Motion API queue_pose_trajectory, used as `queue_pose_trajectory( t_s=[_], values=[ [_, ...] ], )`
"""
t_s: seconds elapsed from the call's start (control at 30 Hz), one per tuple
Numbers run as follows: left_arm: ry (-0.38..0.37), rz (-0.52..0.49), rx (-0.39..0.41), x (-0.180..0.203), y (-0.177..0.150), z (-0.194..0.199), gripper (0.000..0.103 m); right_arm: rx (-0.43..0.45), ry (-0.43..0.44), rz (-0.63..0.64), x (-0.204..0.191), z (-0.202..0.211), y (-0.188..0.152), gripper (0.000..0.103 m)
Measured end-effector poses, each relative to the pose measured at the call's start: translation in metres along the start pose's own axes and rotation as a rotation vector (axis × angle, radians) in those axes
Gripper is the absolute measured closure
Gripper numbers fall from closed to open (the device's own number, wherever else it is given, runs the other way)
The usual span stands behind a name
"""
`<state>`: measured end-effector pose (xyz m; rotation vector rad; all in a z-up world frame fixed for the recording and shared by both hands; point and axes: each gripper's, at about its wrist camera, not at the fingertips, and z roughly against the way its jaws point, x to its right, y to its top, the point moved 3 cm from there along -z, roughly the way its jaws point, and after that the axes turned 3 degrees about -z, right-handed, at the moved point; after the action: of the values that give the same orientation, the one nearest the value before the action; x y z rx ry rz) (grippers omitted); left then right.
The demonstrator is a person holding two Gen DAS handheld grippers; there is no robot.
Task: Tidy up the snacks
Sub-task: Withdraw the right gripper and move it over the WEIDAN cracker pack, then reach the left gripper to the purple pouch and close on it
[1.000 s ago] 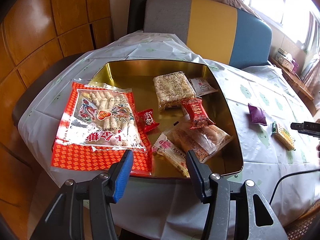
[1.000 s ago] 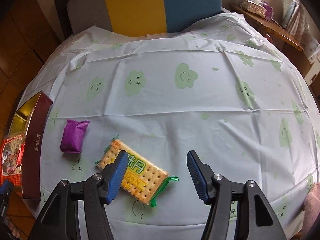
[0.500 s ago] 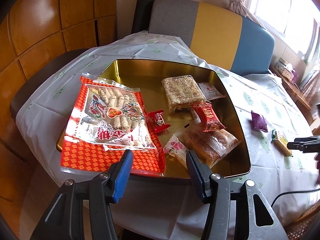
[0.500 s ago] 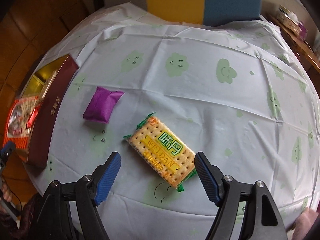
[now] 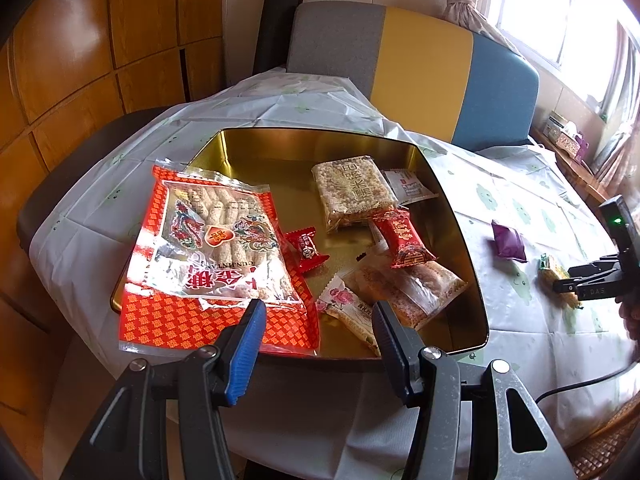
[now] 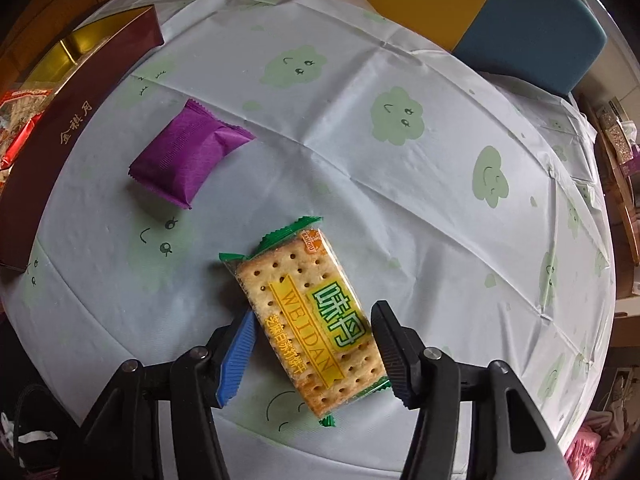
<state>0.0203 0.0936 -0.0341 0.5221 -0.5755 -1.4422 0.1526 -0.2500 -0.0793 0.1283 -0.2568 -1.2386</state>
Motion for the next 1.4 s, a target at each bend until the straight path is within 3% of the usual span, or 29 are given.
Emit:
queue_pose_trajectory(
  t_s=[0.1,0.23,0.4,0.57,0.63,0.67,0.73,0.8,0.93,1.03,1.17,1.27,1.4],
  values=[
    [-0.013,-0.008,-0.003,0.006,0.002,-0.001,0.047,0.059,0.030,-0.104,0.012,0.013,-0.009,0.048],
    [-0.036,-0.050,0.005,0.021,0.007,0.003,0.047,0.048,0.080,-0.265,0.032,0.004,-0.021,0.046],
    [-0.069,-0.095,0.030,0.044,0.019,0.012,0.037,0.031,0.110,-0.310,0.042,-0.008,-0.026,0.044],
    [-0.119,-0.185,0.027,0.083,0.035,0.013,0.037,0.060,0.120,-0.314,0.044,-0.003,-0.021,0.040],
    [-0.132,-0.227,0.015,0.103,0.042,0.010,0.028,0.068,0.119,-0.316,0.041,0.000,-0.019,0.039],
    [-0.134,-0.246,0.009,0.114,0.046,0.006,0.019,0.071,0.115,-0.317,0.041,0.001,-0.017,0.039],
    [-0.167,-0.267,-0.002,0.134,0.053,0.000,0.016,0.090,0.103,-0.327,0.036,0.007,-0.015,0.039],
    [-0.208,-0.284,-0.037,0.154,0.059,-0.012,0.006,0.117,0.106,-0.355,0.039,0.015,-0.018,0.039],
    [-0.211,-0.325,-0.100,0.189,0.068,-0.041,0.002,0.164,0.109,-0.428,0.055,0.028,-0.019,0.039],
    [-0.226,-0.370,-0.193,0.214,0.068,-0.069,0.001,0.186,0.089,-0.477,0.072,0.034,-0.020,0.039],
    [-0.171,-0.372,-0.271,0.229,0.067,-0.101,0.001,0.180,0.054,-0.505,0.080,0.031,-0.019,0.039],
    [-0.132,-0.369,-0.242,0.233,0.073,-0.115,0.001,0.187,0.031,-0.501,0.079,0.030,-0.015,0.039],
    [-0.149,-0.342,-0.228,0.234,0.078,-0.124,0.001,0.186,0.020,-0.486,0.079,0.030,-0.014,0.039]
  ],
)
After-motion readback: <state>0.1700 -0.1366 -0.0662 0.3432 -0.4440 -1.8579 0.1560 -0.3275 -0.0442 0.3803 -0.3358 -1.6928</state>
